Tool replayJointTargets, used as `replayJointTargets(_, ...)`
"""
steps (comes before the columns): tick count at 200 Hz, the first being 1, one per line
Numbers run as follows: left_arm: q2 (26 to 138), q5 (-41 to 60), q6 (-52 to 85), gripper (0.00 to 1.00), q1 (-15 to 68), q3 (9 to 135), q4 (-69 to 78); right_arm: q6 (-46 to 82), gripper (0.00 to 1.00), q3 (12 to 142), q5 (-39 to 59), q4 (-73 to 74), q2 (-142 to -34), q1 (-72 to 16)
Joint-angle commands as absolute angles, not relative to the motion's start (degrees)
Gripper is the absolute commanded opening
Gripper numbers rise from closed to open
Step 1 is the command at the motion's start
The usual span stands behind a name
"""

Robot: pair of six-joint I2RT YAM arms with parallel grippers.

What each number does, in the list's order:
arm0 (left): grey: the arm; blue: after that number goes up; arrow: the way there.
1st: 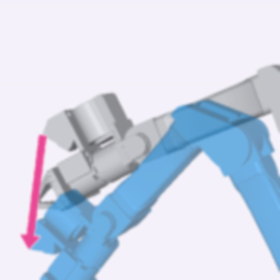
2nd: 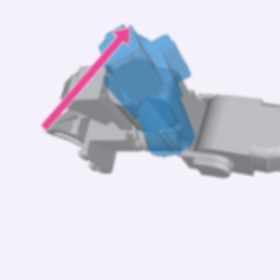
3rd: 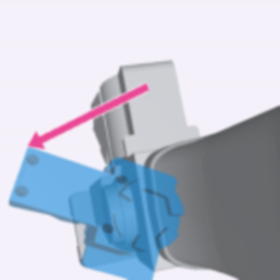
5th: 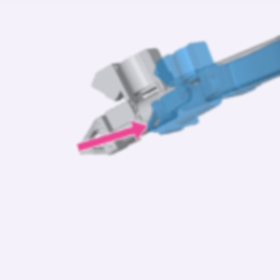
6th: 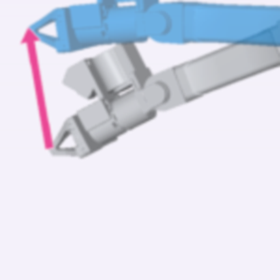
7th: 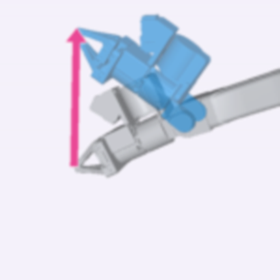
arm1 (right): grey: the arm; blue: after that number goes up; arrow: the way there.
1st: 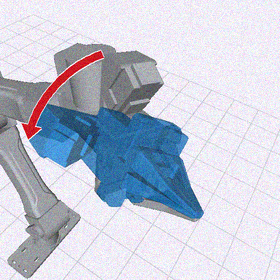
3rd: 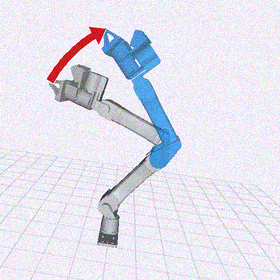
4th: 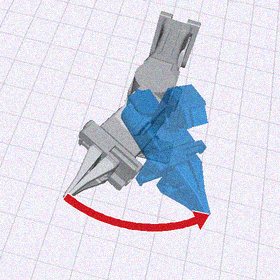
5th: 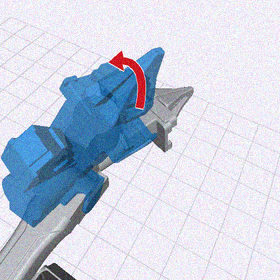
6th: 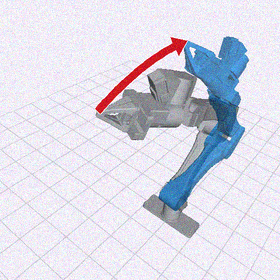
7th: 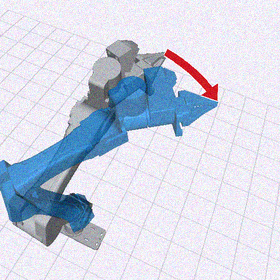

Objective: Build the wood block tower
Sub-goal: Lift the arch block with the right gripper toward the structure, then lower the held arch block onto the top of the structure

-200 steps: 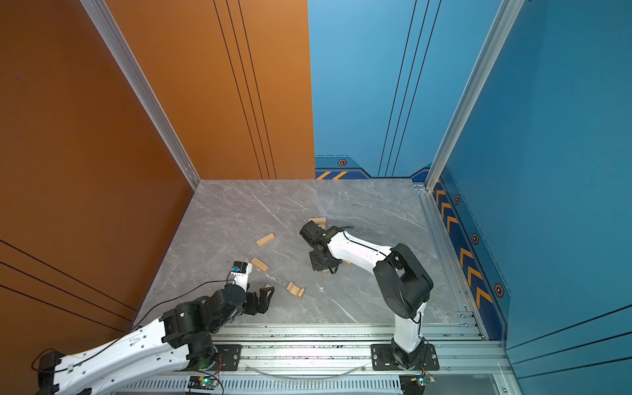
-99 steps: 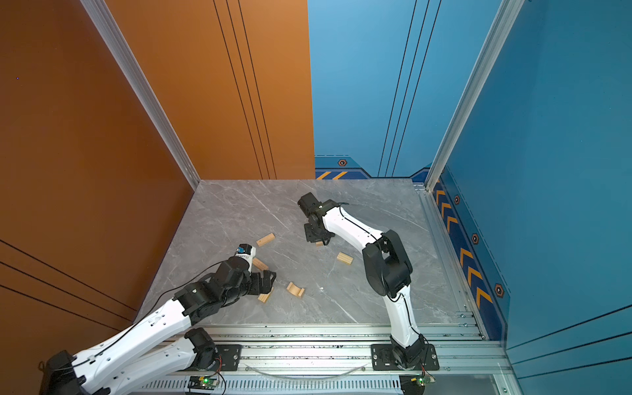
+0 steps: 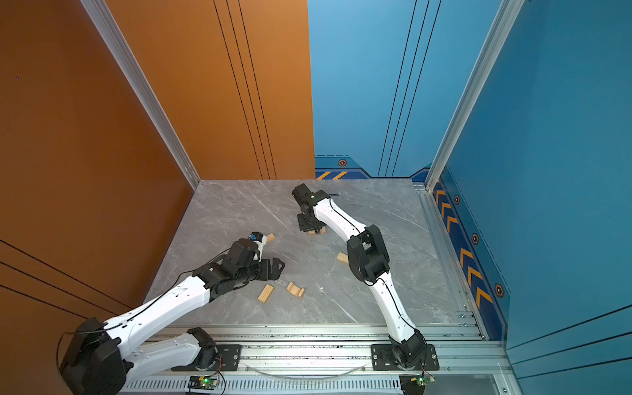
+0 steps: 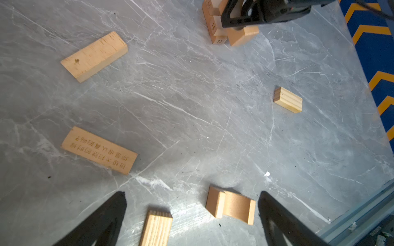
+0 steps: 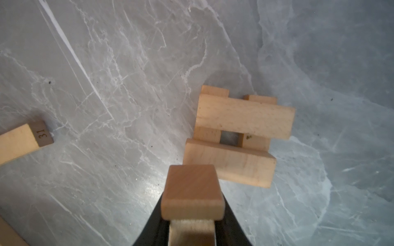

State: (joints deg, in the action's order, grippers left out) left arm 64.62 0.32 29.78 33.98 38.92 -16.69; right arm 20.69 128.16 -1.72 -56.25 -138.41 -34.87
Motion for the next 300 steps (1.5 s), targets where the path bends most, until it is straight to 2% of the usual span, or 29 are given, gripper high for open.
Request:
replayJointTargets(1, 65.3, 2.5, 28.6, 0.98, 33.1, 40.5, -15.2, 19.4, 0.29, 131.8, -2.0, -60.0, -140.0, -34.2)
replayJointTargets(88, 66.2, 4.4, 27.9, 0.98, 31.0, 40.4, -14.1, 20.2, 0.3, 137.9, -2.5, -62.0, -143.5, -33.4)
replayJointTargets(300, 65.7, 7.3, 28.1, 0.98, 28.0, 38.5, -12.6, 22.7, 0.32, 143.5, -3.6, -63.1, -147.8, -32.5)
